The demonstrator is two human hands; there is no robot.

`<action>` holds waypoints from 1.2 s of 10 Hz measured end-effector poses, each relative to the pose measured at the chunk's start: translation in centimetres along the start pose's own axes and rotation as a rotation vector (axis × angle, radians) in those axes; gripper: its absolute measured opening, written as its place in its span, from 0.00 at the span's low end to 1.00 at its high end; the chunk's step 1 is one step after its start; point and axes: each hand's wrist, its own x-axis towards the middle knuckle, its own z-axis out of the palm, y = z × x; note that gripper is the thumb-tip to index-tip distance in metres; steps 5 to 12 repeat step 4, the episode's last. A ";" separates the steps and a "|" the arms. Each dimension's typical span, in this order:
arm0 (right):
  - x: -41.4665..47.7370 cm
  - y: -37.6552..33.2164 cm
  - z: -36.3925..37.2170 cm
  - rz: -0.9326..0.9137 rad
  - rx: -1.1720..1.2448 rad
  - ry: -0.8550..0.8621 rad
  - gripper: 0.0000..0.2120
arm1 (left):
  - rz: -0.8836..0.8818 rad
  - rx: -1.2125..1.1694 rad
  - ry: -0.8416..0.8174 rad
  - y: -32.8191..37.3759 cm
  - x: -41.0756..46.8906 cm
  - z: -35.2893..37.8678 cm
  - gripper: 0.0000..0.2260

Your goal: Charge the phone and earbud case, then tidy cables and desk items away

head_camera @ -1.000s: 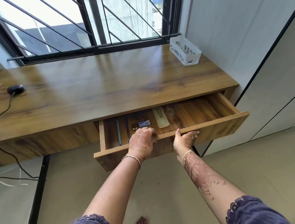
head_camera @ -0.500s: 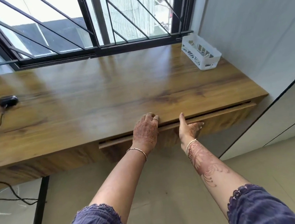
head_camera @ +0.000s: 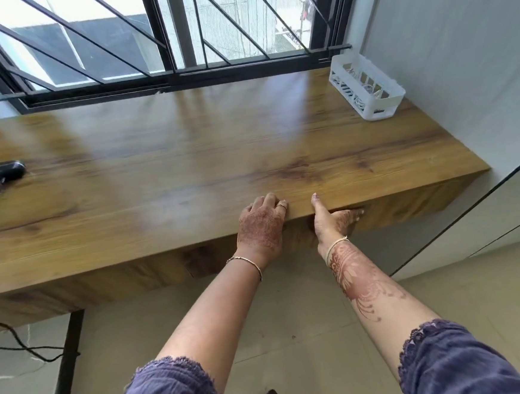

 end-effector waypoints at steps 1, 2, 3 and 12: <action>0.6 0.3 -0.5 0.010 0.018 -0.016 0.58 | -0.009 -0.038 -0.027 0.3 -0.3 -0.2 0.25; -0.1 0.1 -1.2 0.047 0.052 -0.050 0.54 | -0.015 -0.069 -0.054 0.3 -1.2 -0.6 0.24; -2.7 -0.4 -2.1 -0.021 0.028 -0.073 0.46 | -0.076 -0.080 -0.020 0.6 -3.3 -1.7 0.24; -4.6 -0.8 -3.0 -0.077 0.049 -0.084 0.41 | -0.096 -0.052 0.015 0.7 -4.9 -2.6 0.26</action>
